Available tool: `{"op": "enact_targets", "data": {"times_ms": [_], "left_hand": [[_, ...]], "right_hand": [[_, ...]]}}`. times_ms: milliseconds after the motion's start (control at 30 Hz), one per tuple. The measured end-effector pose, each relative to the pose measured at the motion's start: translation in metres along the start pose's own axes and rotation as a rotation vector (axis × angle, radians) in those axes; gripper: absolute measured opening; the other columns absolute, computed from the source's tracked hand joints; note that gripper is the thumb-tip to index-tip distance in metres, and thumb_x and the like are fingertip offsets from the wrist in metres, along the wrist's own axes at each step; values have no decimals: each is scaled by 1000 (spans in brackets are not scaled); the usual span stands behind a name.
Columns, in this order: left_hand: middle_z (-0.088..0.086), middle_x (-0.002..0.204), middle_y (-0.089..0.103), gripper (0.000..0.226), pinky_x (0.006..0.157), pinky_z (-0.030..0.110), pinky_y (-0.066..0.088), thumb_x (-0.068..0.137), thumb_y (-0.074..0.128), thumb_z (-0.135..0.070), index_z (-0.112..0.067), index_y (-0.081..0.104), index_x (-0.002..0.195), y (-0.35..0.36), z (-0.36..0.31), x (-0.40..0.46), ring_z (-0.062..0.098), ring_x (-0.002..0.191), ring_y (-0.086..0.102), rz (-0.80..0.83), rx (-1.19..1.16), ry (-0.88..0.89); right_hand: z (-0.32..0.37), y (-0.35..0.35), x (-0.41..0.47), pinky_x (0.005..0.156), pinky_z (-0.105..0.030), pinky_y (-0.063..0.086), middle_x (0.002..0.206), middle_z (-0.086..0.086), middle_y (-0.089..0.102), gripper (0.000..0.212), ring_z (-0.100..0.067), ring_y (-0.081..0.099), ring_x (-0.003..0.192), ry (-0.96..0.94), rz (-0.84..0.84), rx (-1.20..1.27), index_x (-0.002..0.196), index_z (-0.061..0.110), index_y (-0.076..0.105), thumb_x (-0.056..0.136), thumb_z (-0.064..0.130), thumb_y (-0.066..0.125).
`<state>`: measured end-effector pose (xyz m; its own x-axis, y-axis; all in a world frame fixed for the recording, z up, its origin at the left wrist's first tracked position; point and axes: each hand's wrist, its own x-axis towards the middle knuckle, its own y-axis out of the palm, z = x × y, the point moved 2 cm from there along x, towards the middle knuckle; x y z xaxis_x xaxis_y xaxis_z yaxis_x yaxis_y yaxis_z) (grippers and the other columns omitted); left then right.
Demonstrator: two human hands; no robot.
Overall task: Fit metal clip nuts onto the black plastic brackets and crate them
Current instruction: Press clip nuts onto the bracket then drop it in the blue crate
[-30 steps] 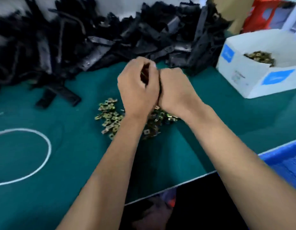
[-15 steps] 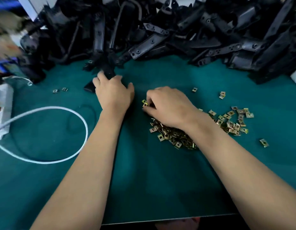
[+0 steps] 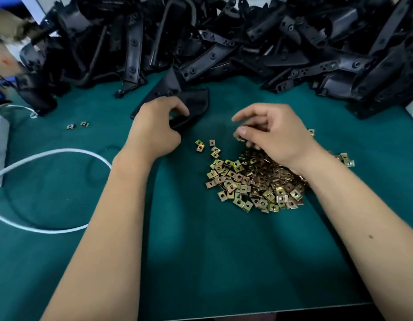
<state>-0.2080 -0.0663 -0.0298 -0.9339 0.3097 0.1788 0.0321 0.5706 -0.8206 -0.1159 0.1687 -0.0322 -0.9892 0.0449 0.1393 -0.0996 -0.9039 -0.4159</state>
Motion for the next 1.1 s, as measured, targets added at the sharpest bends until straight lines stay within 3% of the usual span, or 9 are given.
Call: {"op": "enact_targets", "data": {"times_ms": [67,133,200,333,467,633,767,900,1100], "left_hand": [[-12,87,65,15,76,37,57,78,80,-24,-27,70,89,2,0,-1,19,85,65,-76,10,-39],[-10,75,64,28,63,32,50,80,81,-47,-23,66,78,6,-4,-2,16,73,63,-201,43,-72],[-5,73,65,38,59,32,48,80,81,-54,-20,64,80,12,-13,-3,20,71,63,-265,95,-111],[7,106,70,43,82,39,51,84,82,-42,-15,60,110,26,-26,2,29,101,64,-208,117,-140],[5,121,65,53,95,42,50,86,77,-5,-18,45,126,35,-33,-1,26,116,62,-196,-97,-32],[1,129,66,94,98,21,42,83,62,13,-43,33,152,39,-29,-2,13,129,56,-48,-294,76],[-15,136,61,77,111,21,40,78,78,-3,-34,54,145,37,-29,0,2,127,54,31,-322,161],[-11,127,67,58,109,28,44,80,87,-32,-26,65,134,35,-31,-3,8,122,60,77,-433,246],[-5,114,74,56,104,37,51,72,93,-33,-17,72,121,38,-36,-8,14,112,68,36,-514,299]], "right_hand": [[1,0,0,65,-20,54,88,0,80,17,-15,72,72,-32,-19,15,111,13,72,94,9,73],[3,3,0,67,-22,55,86,5,80,17,-10,72,72,-65,-41,17,109,12,71,93,11,76],[4,7,-1,63,-19,53,84,7,80,14,-3,66,62,-81,-61,33,103,11,70,92,14,78],[4,11,-4,62,-15,50,80,4,79,9,-1,69,67,-108,-111,96,98,12,74,92,17,77],[3,10,-4,69,-21,55,86,1,79,15,-11,75,85,-116,-112,139,106,14,78,95,8,72],[4,8,-5,64,-14,49,86,-2,79,22,0,69,73,-102,-71,218,108,11,78,95,-2,67],[4,8,-6,56,-12,44,85,-3,76,29,-3,61,66,-80,-53,276,113,12,77,95,-6,64],[2,6,-5,50,-16,40,83,-3,75,27,-10,56,63,-46,-81,303,107,17,79,94,-2,65],[-3,4,-4,51,-17,44,79,2,75,19,-8,59,61,30,-141,242,103,22,79,94,8,70]]}}
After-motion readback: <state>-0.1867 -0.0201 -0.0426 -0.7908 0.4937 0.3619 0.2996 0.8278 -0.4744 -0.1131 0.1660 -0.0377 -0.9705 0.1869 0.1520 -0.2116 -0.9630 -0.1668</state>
